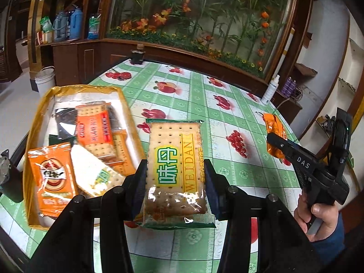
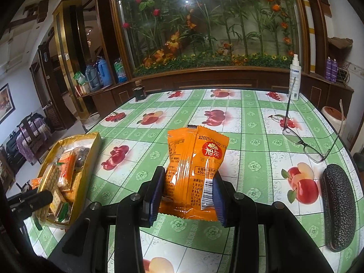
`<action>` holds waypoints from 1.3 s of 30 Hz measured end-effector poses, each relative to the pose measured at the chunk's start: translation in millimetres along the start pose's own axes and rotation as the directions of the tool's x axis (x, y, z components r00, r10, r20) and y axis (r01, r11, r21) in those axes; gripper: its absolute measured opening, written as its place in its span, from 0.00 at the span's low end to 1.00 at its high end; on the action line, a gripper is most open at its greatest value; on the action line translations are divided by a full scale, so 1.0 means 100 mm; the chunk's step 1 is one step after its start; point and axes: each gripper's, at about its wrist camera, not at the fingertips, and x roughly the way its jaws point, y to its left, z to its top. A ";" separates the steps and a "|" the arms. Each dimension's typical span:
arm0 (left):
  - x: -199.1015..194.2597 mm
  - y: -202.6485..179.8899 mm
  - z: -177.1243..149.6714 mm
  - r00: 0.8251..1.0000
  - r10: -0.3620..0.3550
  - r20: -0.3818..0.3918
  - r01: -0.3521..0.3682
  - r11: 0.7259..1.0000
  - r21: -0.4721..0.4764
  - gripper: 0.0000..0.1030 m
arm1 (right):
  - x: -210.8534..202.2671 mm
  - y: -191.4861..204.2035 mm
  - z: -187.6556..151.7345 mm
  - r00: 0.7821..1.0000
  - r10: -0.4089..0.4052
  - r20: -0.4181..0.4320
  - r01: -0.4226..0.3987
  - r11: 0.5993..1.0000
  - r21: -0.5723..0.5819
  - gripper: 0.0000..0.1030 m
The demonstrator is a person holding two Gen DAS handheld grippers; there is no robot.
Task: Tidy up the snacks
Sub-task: 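Carry the WEIDAN pack and orange packet over the yellow tray with both grippers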
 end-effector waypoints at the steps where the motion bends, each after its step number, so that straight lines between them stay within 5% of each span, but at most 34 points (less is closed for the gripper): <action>1: -0.01 0.03 0.00 1.000 0.003 0.003 -0.003 1.000 -0.004 0.43 | 0.00 0.02 -0.01 1.000 0.003 -0.001 -0.003 1.000 -0.003 0.39; 21: -0.18 0.69 -0.12 0.994 0.101 0.042 -0.096 0.990 -0.104 0.43 | -0.04 0.76 -0.13 0.985 0.162 -0.053 -0.166 0.983 -0.080 0.39; 31: -0.08 0.92 -0.27 0.988 0.156 0.018 -0.153 0.982 -0.114 0.43 | 0.17 1.56 -0.19 0.925 0.335 -0.179 -0.357 0.928 -0.106 0.39; 39: -0.09 1.03 -0.30 0.981 0.189 0.043 -0.184 0.977 -0.105 0.43 | 0.67 2.07 -0.16 0.871 0.382 -0.308 -0.427 0.899 -0.092 0.39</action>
